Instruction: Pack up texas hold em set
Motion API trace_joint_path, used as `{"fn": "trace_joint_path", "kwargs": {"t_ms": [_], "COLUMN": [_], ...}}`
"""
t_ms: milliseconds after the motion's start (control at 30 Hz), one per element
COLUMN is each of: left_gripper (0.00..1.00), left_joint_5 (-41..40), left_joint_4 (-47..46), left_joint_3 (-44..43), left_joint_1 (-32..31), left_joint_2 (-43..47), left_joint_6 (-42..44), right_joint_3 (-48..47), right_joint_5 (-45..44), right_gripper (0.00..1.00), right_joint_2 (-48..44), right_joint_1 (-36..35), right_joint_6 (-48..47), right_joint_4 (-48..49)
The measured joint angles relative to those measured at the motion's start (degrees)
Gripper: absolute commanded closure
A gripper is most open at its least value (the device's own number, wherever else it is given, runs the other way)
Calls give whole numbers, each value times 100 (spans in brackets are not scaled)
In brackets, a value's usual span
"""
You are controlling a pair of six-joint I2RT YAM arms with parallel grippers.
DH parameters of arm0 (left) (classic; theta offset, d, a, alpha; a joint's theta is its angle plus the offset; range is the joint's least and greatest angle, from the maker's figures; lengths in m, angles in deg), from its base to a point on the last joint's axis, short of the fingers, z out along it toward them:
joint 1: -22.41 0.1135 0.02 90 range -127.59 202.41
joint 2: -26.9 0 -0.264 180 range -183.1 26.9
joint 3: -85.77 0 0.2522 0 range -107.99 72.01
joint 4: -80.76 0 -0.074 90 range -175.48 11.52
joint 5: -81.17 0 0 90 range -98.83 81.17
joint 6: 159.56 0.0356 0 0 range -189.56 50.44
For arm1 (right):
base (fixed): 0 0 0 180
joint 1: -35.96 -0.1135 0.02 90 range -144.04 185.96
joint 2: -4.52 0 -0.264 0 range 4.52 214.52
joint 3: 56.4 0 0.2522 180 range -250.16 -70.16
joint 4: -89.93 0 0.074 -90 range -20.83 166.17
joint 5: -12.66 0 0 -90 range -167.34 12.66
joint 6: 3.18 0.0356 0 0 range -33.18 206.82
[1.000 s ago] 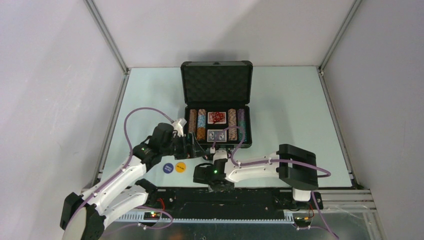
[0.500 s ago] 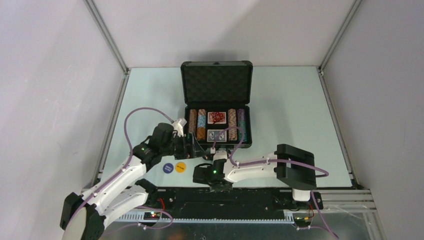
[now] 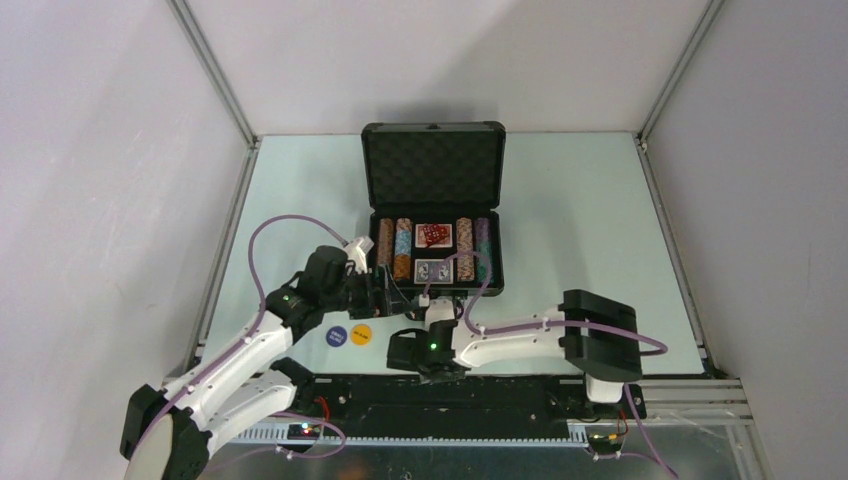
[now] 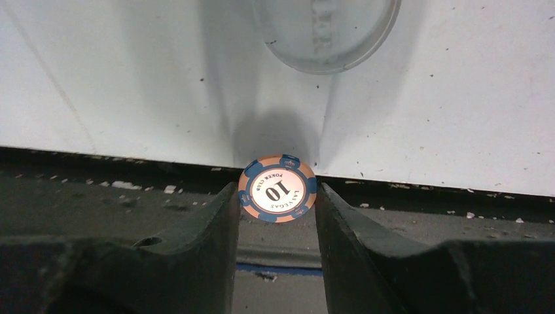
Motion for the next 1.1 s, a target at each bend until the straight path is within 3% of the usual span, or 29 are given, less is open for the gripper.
{"fn": "trace_joint_path", "kwargs": {"t_ms": [300,567,867,1100], "left_gripper": [9,12,12,11], "left_joint_5": [111,647,929,1056], "left_joint_4": [13,37,44,-72], "left_joint_3": [-63,-271,-387,-516], "left_joint_1": [0,-109,-669,-807], "left_joint_2": [79,297,490,498], "left_joint_6": [-7,-39,-258,-476], "right_joint_3": [13,31,411,450], "right_joint_5": [-535,-953,-828,-732], "right_gripper": [62,60,60,60], "right_joint_2": [-999,-2020,-3141,-3296], "right_joint_1": [-4,-9,-9,-9], "right_joint_6": [-483,-1867,-3327,-3845], "right_joint_4": [-42,260,1091,1309]}}
